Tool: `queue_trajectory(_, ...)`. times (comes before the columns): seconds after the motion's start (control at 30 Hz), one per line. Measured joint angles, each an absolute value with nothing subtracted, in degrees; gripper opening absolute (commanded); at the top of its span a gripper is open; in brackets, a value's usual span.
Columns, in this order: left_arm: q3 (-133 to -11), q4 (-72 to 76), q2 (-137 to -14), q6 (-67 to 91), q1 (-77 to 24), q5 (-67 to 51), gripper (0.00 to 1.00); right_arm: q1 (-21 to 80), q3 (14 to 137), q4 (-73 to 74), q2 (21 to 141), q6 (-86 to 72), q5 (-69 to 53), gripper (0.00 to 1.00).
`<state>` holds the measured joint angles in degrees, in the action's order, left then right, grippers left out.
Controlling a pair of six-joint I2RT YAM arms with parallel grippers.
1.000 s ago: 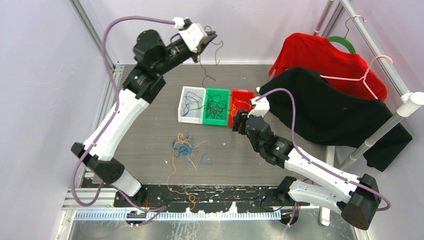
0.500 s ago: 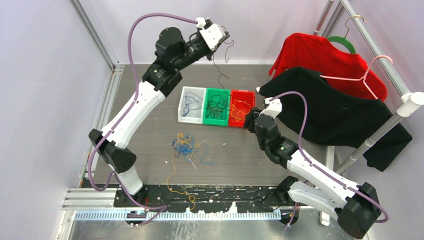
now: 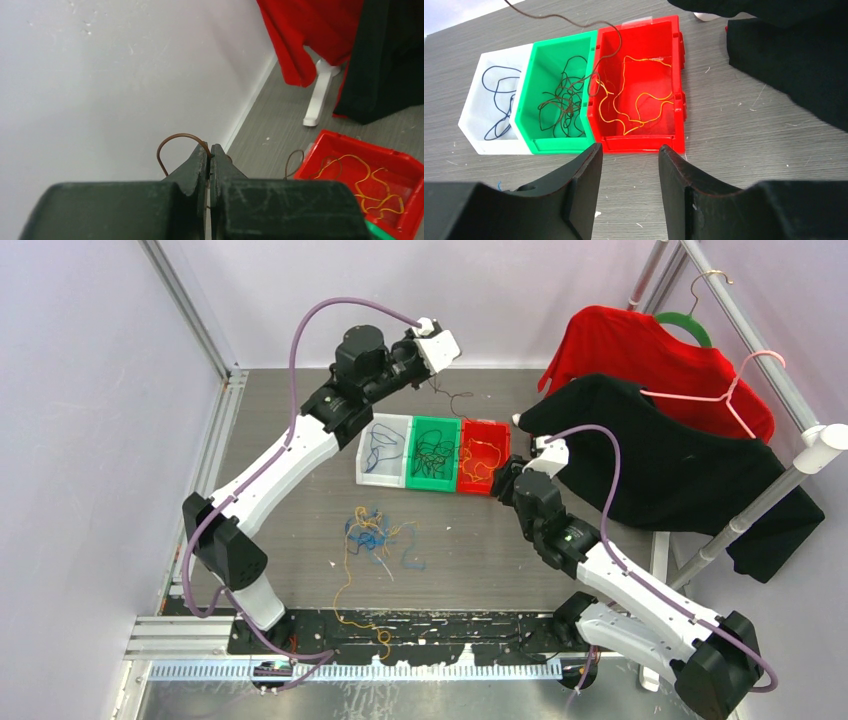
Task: Untangle the cables
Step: Place the cable in the bin.
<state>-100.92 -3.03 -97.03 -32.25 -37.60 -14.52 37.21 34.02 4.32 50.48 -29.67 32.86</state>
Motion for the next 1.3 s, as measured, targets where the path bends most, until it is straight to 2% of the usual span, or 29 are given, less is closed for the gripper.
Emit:
queue_trajectory(0.3, -101.25, 0.97, -96.53, -39.07, -37.50, -8.43, 0.00, 37.01, 33.06, 4.21, 50.50, -30.81, 32.01, 0.48)
queue_trajectory(0.8, -93.19, 1.83, -89.67, -46.78, -37.56, -8.16, 0.00, 36.99, 32.84, 3.90, 50.76, -32.14, 31.40, 0.46)
queue_trajectory(1.3, -94.06, 4.01, -89.56, -51.57, -37.69, -4.12, 0.00, 36.91, 32.75, 3.88, 50.76, -33.82, 30.09, 0.43)
